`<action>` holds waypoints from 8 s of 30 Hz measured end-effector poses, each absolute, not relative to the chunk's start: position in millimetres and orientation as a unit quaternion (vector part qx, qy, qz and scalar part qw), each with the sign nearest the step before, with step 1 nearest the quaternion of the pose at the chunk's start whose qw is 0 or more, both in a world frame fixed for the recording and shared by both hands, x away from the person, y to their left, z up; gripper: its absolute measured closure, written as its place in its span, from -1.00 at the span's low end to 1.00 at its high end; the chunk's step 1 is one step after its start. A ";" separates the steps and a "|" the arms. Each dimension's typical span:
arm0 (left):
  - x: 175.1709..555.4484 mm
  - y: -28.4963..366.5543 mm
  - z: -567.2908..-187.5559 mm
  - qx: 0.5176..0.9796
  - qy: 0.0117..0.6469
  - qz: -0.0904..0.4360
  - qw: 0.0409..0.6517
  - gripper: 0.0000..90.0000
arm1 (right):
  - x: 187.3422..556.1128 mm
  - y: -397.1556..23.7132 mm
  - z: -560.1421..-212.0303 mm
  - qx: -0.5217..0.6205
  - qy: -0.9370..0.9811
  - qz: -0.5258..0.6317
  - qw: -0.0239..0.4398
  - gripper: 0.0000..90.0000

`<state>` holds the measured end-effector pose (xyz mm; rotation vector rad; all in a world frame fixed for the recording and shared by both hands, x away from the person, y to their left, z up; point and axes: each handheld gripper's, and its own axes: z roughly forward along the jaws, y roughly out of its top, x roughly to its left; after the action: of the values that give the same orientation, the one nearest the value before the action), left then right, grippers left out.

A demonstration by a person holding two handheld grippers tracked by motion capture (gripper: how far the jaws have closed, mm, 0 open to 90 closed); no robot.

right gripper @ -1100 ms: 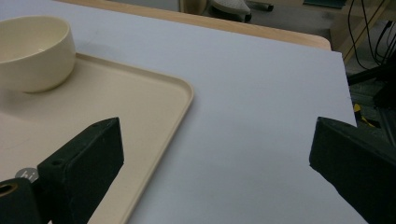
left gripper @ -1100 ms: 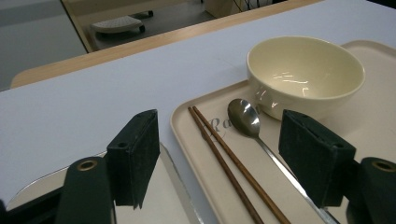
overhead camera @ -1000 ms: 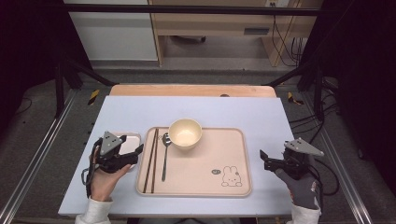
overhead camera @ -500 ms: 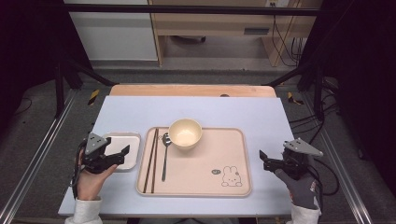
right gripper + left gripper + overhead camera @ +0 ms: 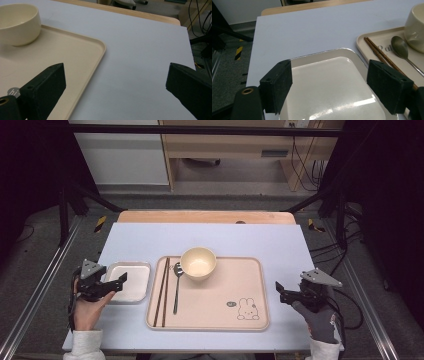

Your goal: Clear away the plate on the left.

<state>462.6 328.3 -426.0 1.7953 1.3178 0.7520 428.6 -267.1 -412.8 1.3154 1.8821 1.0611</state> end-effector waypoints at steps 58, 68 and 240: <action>490.7 376.0 -471.5 0.698 0.602 0.234 0.308 0.78 | 428.9 -263.4 -413.6 0.493 0.713 0.397 0.302 -0.94; 492.2 377.6 -470.9 0.693 0.610 0.223 0.312 0.81 | 429.2 -263.2 -414.0 0.491 0.715 0.395 0.303 -0.94; 453.7 139.1 -366.4 0.761 0.355 0.253 0.479 0.97 | 428.4 -262.3 -414.5 0.487 0.718 0.394 0.303 -0.95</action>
<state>453.7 139.1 -366.4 1.8583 0.8673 0.6175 428.4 -262.3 -414.5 1.2918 1.9030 1.0435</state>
